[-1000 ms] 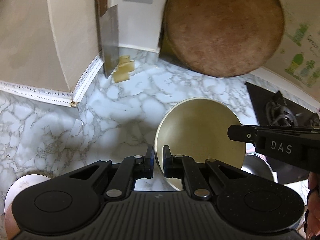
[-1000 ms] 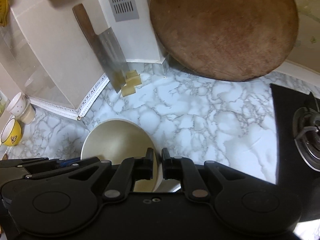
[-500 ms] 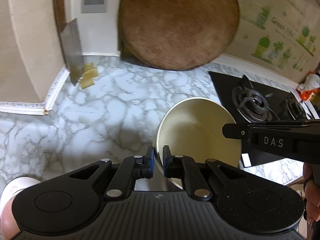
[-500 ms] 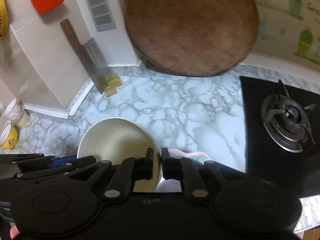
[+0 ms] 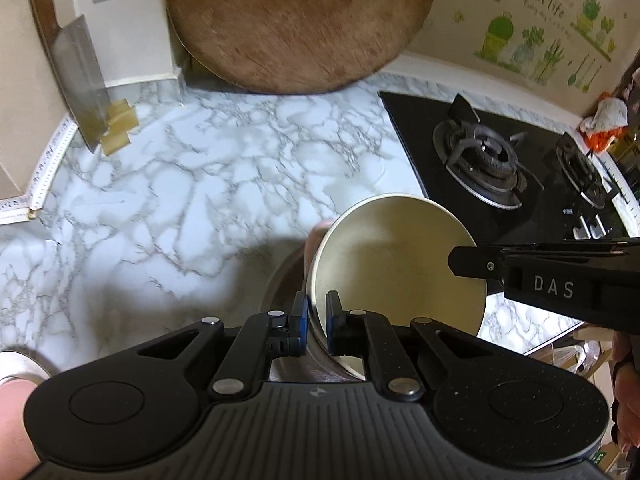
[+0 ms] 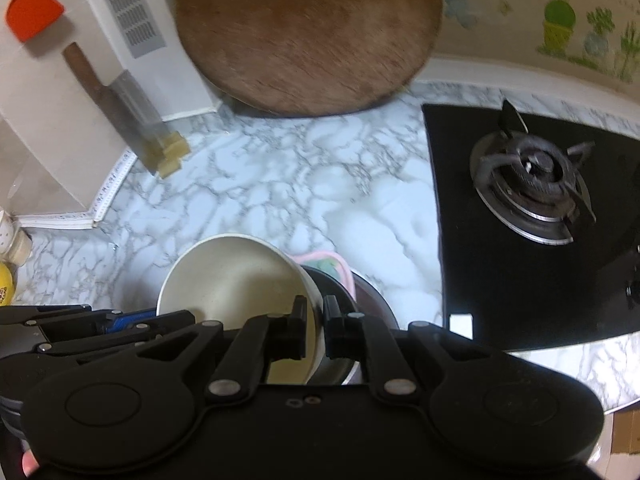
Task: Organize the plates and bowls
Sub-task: 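Lift the cream bowl with both grippers and carry it over the pink pot, then lower the cream bowl into the pink pot and open both grippers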
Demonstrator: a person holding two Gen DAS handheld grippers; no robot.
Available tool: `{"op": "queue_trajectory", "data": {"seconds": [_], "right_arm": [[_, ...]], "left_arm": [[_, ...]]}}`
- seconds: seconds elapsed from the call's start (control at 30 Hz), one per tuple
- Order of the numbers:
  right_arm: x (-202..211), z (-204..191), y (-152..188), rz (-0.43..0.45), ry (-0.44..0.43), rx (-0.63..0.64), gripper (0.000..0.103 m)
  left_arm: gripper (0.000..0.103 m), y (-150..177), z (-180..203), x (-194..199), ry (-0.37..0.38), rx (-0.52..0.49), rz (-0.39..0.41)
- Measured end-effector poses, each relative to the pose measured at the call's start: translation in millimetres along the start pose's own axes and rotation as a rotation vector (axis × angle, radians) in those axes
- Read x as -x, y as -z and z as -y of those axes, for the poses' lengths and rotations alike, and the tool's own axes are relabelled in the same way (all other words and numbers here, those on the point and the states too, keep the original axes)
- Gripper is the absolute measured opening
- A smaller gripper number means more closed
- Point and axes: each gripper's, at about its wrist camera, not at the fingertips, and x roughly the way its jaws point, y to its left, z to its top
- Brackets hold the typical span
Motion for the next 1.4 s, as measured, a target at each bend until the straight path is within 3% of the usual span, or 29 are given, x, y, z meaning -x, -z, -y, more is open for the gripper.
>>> {"op": "queue_trajectory", "data": {"seconds": [0.93,1.4], "right_arm": [[-39.0,14.5,8.6,-0.099,0.012,-0.026,0.011],[-28.0,16.4,11.1,-0.071,-0.007,-0.031,0.012]], "left_arm": [[0.008,-4.0,1.4,-33.9,-0.024,-0.031,-0.089],[0.008,0.5,-12.1,-19.2,0.023,-0.016,-0.041]]}}
